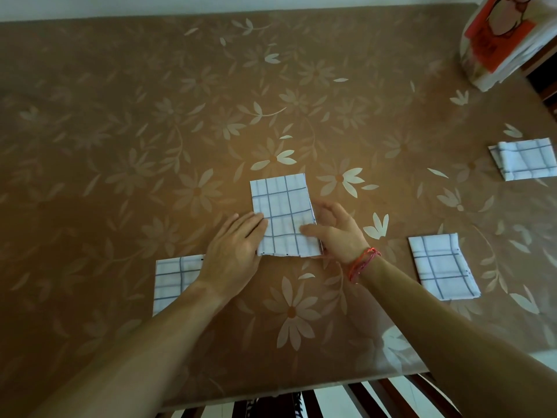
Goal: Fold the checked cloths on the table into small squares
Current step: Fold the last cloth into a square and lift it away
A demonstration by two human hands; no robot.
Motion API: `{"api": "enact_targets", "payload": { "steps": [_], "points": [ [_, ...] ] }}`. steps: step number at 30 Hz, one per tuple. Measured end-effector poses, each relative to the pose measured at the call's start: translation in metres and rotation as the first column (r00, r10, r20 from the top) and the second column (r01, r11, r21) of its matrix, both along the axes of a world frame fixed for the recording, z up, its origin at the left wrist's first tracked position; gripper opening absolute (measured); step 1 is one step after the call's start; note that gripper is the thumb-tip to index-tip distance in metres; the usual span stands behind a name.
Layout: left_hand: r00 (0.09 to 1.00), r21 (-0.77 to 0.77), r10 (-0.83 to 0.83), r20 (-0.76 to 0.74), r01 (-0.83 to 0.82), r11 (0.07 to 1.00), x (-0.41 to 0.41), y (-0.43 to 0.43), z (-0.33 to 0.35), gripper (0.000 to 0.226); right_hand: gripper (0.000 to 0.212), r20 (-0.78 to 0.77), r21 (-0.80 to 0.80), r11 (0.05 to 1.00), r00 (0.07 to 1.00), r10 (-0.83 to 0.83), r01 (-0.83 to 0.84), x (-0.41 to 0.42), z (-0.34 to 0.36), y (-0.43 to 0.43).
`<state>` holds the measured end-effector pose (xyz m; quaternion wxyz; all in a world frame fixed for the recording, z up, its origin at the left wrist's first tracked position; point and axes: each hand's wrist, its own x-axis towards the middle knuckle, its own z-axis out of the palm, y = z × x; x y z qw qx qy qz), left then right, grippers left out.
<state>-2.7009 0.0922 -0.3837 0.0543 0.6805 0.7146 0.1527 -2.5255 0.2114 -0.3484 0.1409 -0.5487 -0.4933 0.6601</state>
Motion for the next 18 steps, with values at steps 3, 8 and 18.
{"api": "enact_targets", "payload": {
  "steps": [3, 8, 18],
  "points": [
    [1.000, -0.014, 0.006, 0.009, -0.006, 1.000, 0.000, -0.001, 0.001, 0.048, 0.084, 0.119, 0.166, 0.921, 0.935, 0.335, -0.351, 0.010, 0.007, -0.004],
    [0.999, -0.026, 0.022, 0.030, -0.021, 0.999, 0.000, -0.003, 0.004, 0.045, 0.099, 0.489, 0.386, 0.591, 0.700, 0.520, -0.708, 0.021, 0.000, -0.008],
    [0.999, -0.003, 0.021, 0.028, -0.021, 1.000, -0.002, -0.011, 0.008, 0.044, 0.013, 0.653, 0.692, 0.227, 0.728, 0.210, -0.686, 0.021, -0.015, -0.008]
  ]
}}
